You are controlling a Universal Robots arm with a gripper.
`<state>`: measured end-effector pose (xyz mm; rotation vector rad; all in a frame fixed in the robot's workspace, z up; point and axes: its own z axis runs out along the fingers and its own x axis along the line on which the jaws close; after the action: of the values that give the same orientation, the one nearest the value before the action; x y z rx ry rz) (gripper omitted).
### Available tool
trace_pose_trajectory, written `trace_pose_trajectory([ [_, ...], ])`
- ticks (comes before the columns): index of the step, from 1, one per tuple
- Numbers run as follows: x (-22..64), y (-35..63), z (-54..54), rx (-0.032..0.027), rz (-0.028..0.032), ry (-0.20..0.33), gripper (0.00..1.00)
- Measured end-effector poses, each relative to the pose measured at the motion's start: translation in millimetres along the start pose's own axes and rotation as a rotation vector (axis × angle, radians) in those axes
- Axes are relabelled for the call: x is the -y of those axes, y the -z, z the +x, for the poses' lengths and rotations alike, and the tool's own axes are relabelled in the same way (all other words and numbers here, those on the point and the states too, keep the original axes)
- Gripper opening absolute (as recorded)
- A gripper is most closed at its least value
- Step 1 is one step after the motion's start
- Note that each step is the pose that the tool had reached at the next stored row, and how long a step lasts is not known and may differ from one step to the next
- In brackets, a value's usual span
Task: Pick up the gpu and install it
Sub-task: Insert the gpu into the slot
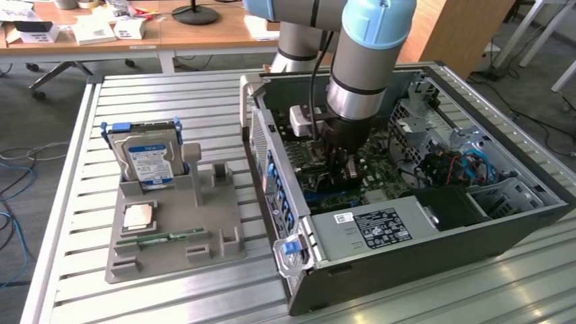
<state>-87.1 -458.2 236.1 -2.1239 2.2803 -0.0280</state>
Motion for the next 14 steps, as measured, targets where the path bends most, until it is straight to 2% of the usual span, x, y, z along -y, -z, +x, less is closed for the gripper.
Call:
trace_pose_trajectory([
  [14,0.0,-0.8,-0.1,-0.0001,0.0,0.0,0.26],
])
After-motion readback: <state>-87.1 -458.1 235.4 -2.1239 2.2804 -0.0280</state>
